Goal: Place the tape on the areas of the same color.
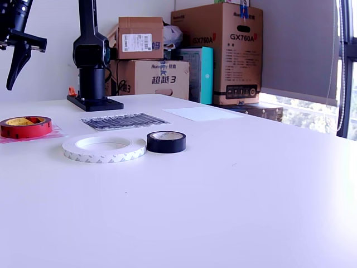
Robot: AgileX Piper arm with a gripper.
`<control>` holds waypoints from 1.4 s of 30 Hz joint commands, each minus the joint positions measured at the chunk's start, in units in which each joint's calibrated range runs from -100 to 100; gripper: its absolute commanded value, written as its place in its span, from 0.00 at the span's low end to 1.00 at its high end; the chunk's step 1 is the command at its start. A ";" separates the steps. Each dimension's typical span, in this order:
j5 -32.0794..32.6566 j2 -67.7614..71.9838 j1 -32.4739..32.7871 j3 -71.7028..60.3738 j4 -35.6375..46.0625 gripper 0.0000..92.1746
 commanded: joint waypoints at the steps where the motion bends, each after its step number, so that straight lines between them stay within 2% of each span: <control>1: 8.69 0.99 5.66 -4.22 5.53 0.63; 9: 20.48 1.27 16.87 -6.22 8.50 0.63; 19: 31.62 4.36 26.02 -6.40 8.16 0.63; 26: 41.85 8.56 28.31 -8.40 7.57 0.63; 34: 50.36 12.96 27.68 -11.94 7.66 0.63; 42: 51.76 14.74 27.60 -11.85 8.16 0.63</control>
